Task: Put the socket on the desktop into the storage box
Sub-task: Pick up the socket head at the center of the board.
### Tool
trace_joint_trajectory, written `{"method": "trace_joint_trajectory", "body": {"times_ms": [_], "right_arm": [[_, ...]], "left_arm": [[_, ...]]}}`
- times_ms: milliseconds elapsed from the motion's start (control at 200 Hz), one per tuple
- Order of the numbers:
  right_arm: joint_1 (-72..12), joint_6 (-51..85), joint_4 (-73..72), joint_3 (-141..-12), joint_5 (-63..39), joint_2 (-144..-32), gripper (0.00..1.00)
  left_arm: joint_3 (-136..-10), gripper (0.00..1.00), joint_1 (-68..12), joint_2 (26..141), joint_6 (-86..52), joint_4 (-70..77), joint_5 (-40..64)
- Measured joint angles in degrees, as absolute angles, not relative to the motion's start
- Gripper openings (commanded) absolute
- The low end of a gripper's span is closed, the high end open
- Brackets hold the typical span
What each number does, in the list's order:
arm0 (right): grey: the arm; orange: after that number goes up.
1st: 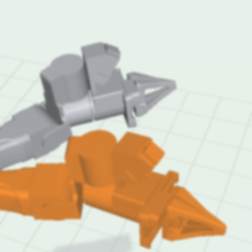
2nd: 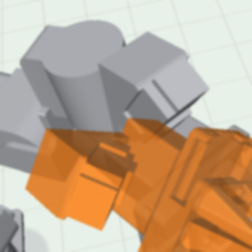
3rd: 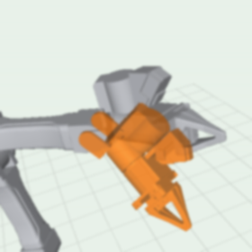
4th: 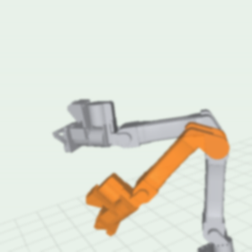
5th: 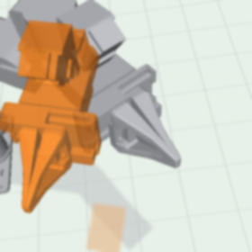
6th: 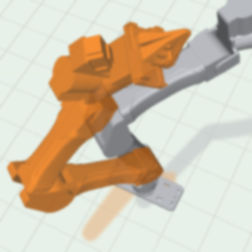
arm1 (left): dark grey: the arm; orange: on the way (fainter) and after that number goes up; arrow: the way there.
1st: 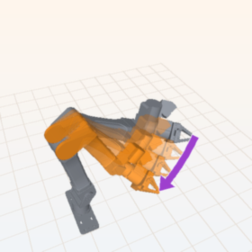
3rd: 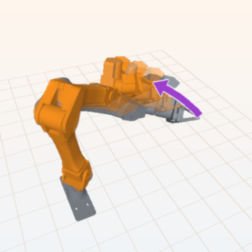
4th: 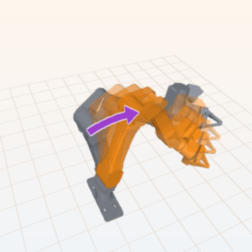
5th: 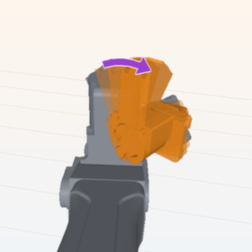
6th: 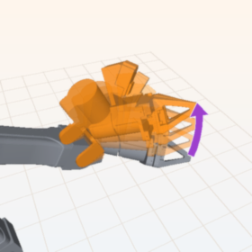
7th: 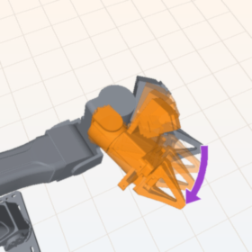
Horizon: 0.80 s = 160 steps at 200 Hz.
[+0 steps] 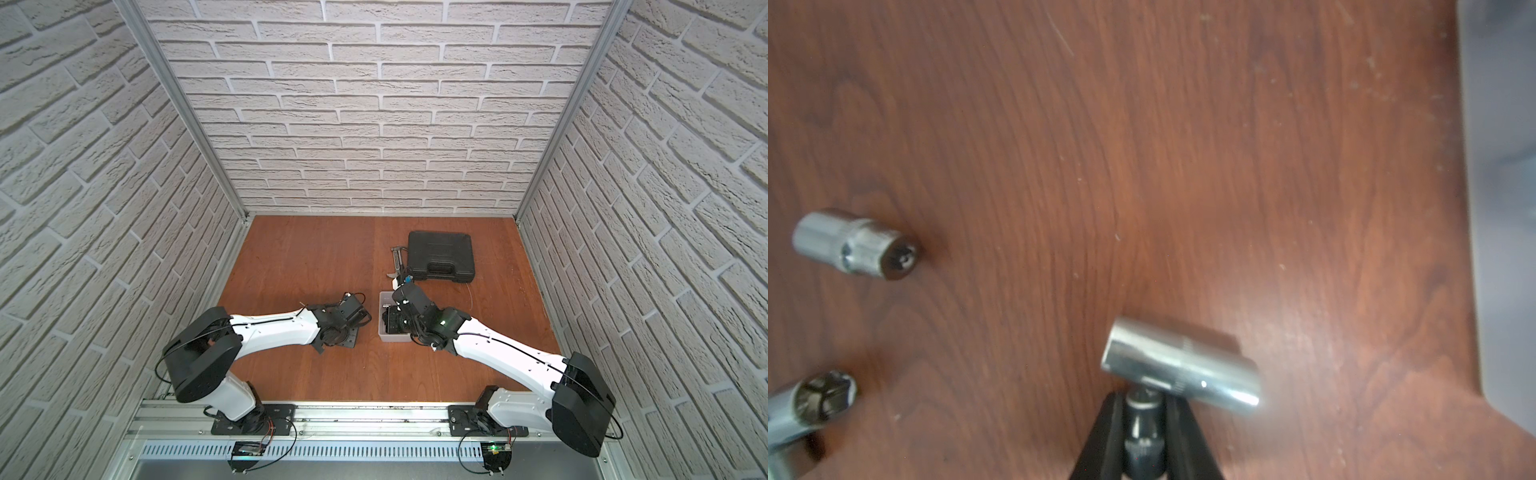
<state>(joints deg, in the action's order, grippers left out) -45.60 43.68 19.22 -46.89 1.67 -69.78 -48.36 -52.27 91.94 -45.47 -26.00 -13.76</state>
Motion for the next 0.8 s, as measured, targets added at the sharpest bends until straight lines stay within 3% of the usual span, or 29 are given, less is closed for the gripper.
{"method": "trace_joint_trajectory", "body": {"times_ms": [255,530,800], "right_arm": [[-45.6,43.7,20.2,-46.9,2.6,-68.8,0.24],[-44.8,45.1,22.5,-46.1,7.9,-64.8,0.24],[-39.0,48.9,26.2,-41.2,10.6,-62.1,0.23]], "left_arm": [[-46.9,0.00,-52.2,84.3,-44.7,-27.0,-12.0],[-43.0,0.00,-51.5,69.0,-43.2,-20.2,-3.1],[-42.9,0.00,-51.2,66.3,-43.1,-13.2,3.6]]}}
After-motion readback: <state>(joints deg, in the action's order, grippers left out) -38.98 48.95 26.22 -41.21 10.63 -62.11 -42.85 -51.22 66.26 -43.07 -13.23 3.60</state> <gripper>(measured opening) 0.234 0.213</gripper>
